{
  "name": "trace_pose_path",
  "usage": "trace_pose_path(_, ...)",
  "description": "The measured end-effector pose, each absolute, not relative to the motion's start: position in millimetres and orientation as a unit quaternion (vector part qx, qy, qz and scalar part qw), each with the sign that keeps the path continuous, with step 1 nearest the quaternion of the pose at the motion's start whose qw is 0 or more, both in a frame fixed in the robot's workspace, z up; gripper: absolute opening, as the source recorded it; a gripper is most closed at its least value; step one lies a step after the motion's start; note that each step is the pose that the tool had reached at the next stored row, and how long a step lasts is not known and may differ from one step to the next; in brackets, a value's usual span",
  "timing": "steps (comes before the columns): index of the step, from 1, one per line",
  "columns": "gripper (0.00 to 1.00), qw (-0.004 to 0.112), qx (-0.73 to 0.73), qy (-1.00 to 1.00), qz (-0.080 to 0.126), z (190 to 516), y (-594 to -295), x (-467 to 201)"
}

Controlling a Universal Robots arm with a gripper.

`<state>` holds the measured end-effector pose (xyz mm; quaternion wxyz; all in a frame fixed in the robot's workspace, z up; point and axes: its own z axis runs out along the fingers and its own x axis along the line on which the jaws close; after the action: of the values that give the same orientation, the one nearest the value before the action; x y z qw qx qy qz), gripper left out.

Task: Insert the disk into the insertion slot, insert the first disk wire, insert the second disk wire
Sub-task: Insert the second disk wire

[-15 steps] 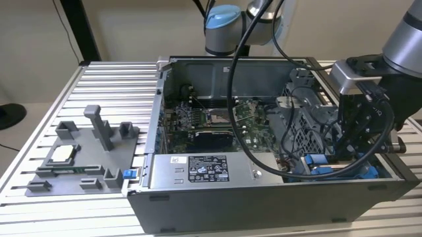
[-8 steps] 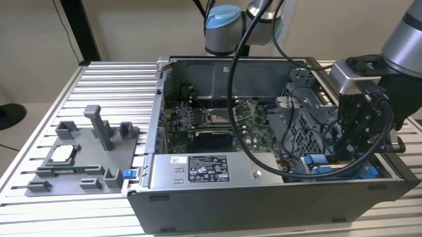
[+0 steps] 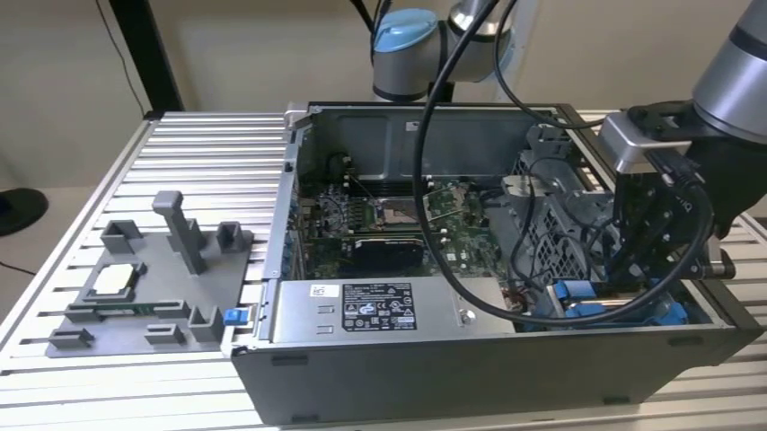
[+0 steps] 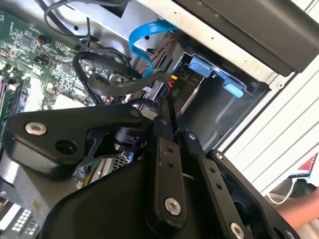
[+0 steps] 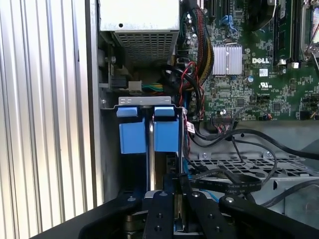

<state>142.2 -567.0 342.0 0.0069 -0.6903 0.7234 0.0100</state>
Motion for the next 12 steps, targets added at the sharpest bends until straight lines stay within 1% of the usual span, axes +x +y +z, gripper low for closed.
trace_pose_path(12,0.0,0.007,-0.69,0.723,0.01,338.9,-566.8,143.0)
